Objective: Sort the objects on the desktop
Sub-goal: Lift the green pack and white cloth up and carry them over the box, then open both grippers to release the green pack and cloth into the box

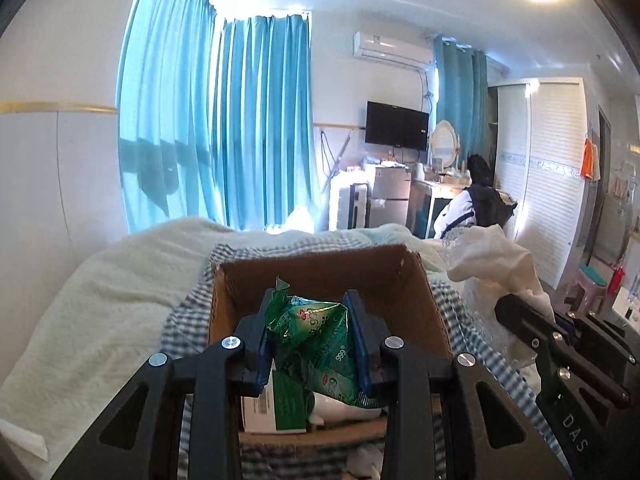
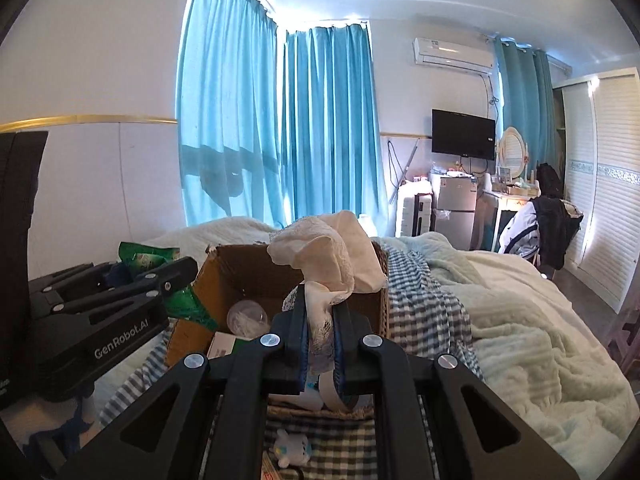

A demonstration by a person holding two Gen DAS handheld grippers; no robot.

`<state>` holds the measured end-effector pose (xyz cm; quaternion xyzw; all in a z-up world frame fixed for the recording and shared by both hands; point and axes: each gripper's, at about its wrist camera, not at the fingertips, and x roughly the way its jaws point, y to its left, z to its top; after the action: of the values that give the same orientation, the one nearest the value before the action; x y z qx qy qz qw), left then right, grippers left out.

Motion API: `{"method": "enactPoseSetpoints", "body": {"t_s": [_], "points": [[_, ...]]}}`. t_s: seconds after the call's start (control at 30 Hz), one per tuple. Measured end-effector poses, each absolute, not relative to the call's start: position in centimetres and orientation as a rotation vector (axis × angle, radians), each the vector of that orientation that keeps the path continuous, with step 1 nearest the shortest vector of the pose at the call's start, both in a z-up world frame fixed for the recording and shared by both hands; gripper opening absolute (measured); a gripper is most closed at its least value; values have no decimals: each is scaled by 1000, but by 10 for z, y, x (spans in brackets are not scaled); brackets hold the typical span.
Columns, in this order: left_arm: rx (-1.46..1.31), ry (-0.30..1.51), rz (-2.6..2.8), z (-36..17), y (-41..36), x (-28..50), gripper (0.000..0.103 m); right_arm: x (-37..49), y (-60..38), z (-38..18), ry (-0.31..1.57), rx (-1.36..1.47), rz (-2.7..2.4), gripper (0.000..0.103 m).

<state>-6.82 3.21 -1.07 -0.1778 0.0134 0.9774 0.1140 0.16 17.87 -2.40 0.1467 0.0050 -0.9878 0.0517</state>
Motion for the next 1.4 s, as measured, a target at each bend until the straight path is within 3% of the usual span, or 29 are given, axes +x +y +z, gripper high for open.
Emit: {"method": "enactPoseSetpoints", "body": {"t_s": [0.37, 1.0, 1.07, 1.13, 1.17, 1.4], "points": [[-489, 44, 2848, -3, 41, -111, 33, -42, 173, -17, 55, 443, -2988, 9], [-689, 88, 2834, -72, 43, -191, 33, -125, 174, -80, 33, 608, -2932, 9], [-731, 96, 2848, -80, 44, -197, 36, -133, 175, -90, 39, 649, -2917, 11], [-770, 127, 2881, -89, 46, -199, 60, -136, 174, -98, 78, 681, -2929, 36], [-772, 131, 2883, -91, 46, -198, 66, -135, 175, -99, 86, 664, -2946, 40], [-715, 98, 2873, -76, 43, -184, 73, -123, 185, -89, 82, 624, -3011, 42]]}}
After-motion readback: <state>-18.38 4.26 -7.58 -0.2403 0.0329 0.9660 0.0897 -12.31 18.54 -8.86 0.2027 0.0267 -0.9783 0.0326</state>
